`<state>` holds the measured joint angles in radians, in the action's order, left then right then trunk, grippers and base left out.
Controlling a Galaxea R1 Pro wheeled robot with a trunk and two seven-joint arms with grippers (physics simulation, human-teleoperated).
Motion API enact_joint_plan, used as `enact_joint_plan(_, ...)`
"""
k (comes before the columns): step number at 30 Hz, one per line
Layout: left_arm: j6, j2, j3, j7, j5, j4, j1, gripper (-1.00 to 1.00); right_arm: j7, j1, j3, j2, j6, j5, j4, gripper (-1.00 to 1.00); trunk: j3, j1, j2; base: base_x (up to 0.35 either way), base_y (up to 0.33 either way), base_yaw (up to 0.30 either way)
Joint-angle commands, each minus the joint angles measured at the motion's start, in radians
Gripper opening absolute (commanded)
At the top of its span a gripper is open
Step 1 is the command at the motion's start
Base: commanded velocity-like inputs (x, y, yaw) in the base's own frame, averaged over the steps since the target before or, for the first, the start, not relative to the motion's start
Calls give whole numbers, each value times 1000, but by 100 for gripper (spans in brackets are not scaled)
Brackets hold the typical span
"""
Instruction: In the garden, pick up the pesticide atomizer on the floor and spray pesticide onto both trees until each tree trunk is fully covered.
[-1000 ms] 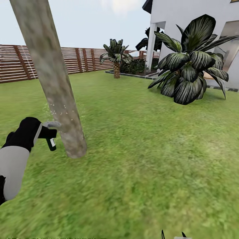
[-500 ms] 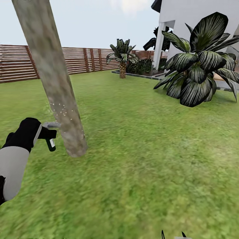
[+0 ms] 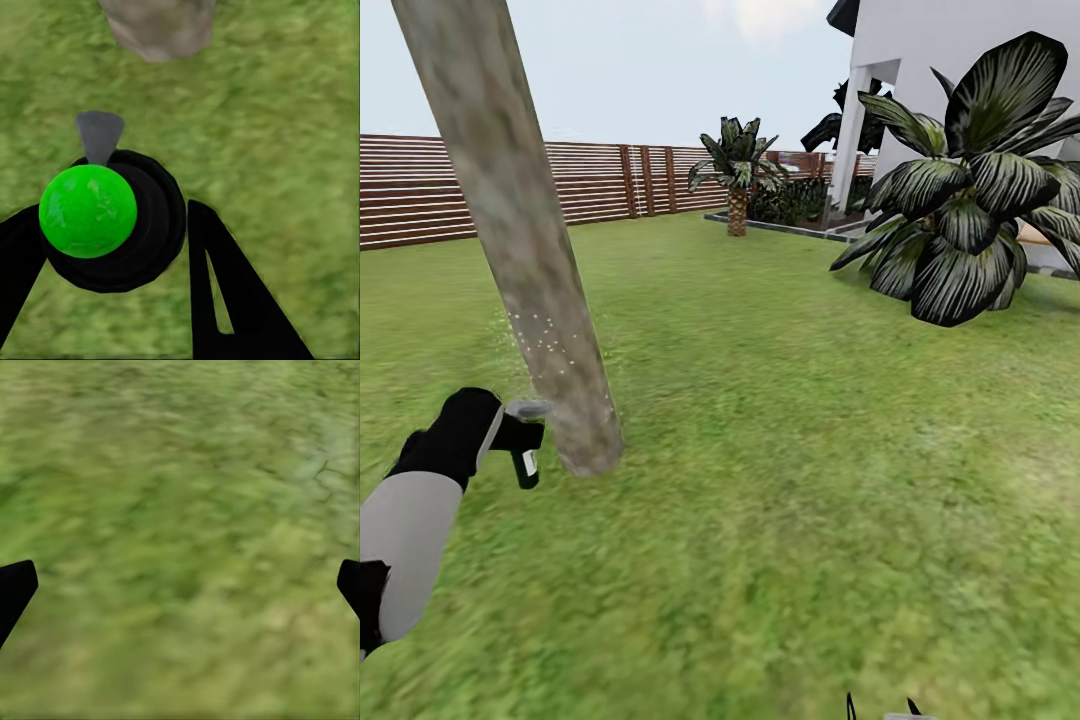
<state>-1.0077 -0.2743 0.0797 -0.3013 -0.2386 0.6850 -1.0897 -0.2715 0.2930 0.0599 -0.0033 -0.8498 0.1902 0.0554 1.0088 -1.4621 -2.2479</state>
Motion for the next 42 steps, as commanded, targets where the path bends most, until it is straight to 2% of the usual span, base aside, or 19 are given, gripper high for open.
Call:
enact_joint_plan(1, 3, -1, 1, -1, 2, 0, 17, -100, 0, 0, 0, 0, 0, 0, 0, 100, 0, 0, 0, 0, 0, 0)
enact_joint_plan(5, 7, -1, 0, -1, 3, 2, 48, -100, 0, 0, 0, 0, 0, 0, 0, 100, 0, 0, 0, 0, 0, 0)
enact_joint_plan(16, 3, 6, 1, -2, 5, 3, 55, -100, 0, 0, 0, 0, 0, 0, 0, 100, 0, 0, 0, 134, 33, 0)
enact_joint_plan(19, 8, 7, 0, -4, 8, -5, 104, -100, 0, 0, 0, 0, 0, 0, 0, 100, 0, 0, 0, 4, 1, 0)
enact_joint_plan(23, 9, 8, 0, -6, 10, -8, 137, -100, 0, 0, 0, 0, 0, 0, 0, 100, 0, 0, 0, 0, 0, 0)
enact_joint_plan(28, 10, 26, -3, -68, 8, 8, 142, -100, 0, 0, 0, 0, 0, 0, 0, 100, 0, 0, 0, 0, 0, 0)
enact_joint_plan(35, 11, 0, 9, -82, 5, 10, 142, -100, 0, 0, 0, 0, 0, 0, 0, 100, 0, 0, 0, 0, 0, 0)
enact_joint_plan(42, 15, -4, 8, -79, 1, -5, 161, -100, 1, 0, 0, -4, -1, 1, 0, 100, 0, 0, 0, 167, 28, 0)
